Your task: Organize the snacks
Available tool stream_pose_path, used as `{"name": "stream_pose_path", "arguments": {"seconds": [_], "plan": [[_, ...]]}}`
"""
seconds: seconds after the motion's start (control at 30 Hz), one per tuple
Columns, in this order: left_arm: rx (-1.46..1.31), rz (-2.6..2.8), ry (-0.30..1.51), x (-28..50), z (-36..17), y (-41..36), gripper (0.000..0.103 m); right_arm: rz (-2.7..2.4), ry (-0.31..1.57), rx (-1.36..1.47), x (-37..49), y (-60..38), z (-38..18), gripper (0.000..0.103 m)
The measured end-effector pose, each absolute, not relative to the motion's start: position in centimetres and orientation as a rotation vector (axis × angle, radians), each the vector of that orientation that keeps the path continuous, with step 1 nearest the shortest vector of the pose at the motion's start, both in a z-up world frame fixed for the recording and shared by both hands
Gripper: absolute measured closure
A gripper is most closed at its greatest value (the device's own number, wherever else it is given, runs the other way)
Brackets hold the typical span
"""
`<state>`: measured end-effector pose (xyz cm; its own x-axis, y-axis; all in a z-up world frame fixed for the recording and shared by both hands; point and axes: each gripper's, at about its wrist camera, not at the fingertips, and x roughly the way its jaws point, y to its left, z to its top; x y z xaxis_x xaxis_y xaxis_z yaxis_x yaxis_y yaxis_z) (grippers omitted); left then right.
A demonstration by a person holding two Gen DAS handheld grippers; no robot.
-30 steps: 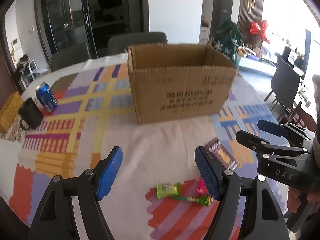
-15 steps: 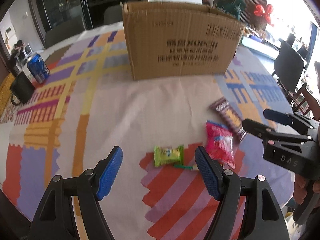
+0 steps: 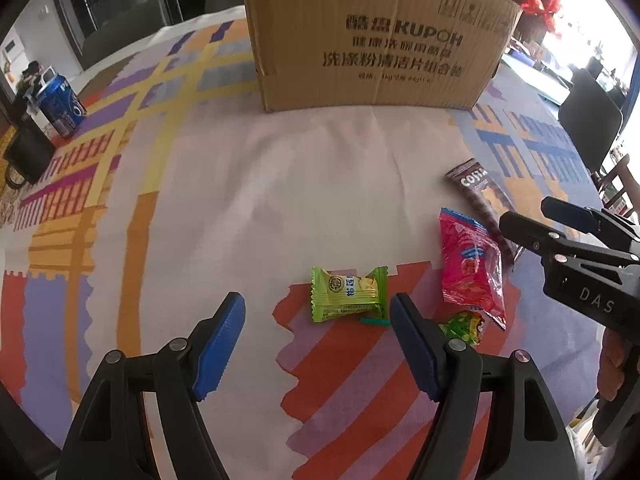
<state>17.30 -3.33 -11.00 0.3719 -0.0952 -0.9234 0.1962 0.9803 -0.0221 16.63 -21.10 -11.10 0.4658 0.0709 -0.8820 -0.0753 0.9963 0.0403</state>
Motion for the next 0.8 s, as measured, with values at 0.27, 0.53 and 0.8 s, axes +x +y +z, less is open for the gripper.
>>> {"name": "stream_pose_path", "arguments": {"seconds": [0.27,0.53,0.8], "plan": [[0.1,-0.187,1.202,18.2,-12.0,-3.6,0.029,0.092,1.091,-0.008,17.7,-20.7,-11.8,0.036],[0.064,-0.198,1.221,18.6,-12.5,-3.5,0.044,0.092,1.112,-0.01,18.6,-20.2,-12.7,0.036],[0.05,-0.195,1.201,18.8,-12.3,-3.2,0.076,0.097,1.114,-0.032,19.1,-19.5,-13.3,0.036]]}}
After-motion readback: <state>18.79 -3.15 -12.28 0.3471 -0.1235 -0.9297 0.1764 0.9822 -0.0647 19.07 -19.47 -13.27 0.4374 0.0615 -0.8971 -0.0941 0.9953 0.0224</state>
